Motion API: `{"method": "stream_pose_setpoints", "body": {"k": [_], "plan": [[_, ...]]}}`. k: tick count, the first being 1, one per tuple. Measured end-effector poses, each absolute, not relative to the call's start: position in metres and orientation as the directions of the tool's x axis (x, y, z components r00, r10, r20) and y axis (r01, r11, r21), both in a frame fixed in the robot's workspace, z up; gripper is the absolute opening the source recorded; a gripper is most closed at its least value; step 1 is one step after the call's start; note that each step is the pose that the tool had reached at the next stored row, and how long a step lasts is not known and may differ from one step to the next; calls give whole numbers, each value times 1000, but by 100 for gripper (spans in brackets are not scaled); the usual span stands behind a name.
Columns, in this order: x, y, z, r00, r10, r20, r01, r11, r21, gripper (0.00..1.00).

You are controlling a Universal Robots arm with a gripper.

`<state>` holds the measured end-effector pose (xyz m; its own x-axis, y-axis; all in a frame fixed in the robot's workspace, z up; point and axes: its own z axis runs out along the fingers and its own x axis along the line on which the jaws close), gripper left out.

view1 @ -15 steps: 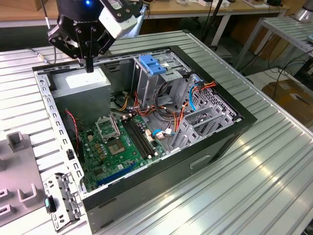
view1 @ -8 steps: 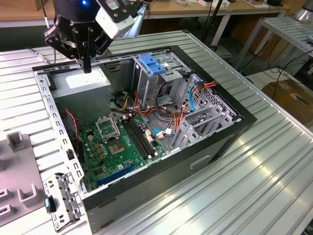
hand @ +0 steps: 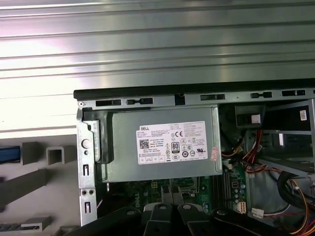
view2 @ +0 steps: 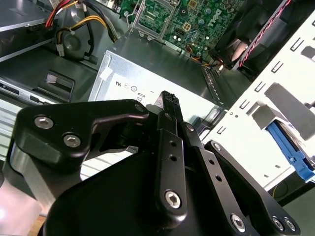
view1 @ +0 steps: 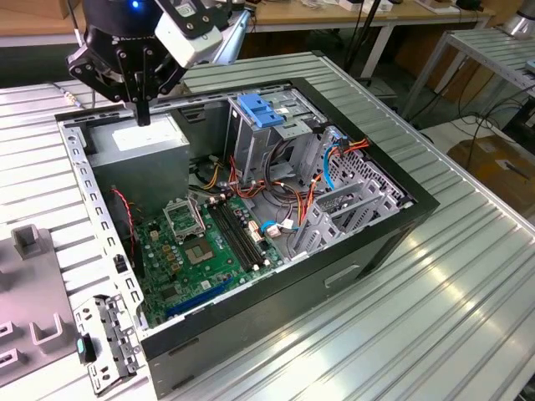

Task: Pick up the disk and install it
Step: 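Reach for the disk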

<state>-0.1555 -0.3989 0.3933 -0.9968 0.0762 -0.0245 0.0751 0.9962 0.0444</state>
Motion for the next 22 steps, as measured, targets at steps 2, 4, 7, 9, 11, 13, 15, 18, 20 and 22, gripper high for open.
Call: {"method": "stream_pose_setpoints", "body": {"k": [2, 4, 7, 9, 11, 13, 15, 18, 20, 22], "plan": [[-157, -399, 393, -997, 76, -24, 75, 996, 44, 11], [-159, -399, 393, -997, 76, -25, 75, 996, 44, 11], [-162, -399, 393, -997, 76, -24, 75, 996, 44, 11], [-163, -399, 393, -997, 76, -24, 75, 996, 44, 11], [-165, -399, 393, -997, 76, -24, 75, 996, 44, 11], [-167, -399, 393, -997, 76, -24, 75, 996, 44, 11], [-169, -399, 393, -997, 76, -24, 75, 996, 44, 11], [-172, -399, 393, -997, 76, -24, 75, 996, 44, 11], [-173, -399, 393, -997, 76, -24, 75, 996, 44, 11], [-175, -399, 393, -997, 76, -24, 75, 996, 44, 11]]}}
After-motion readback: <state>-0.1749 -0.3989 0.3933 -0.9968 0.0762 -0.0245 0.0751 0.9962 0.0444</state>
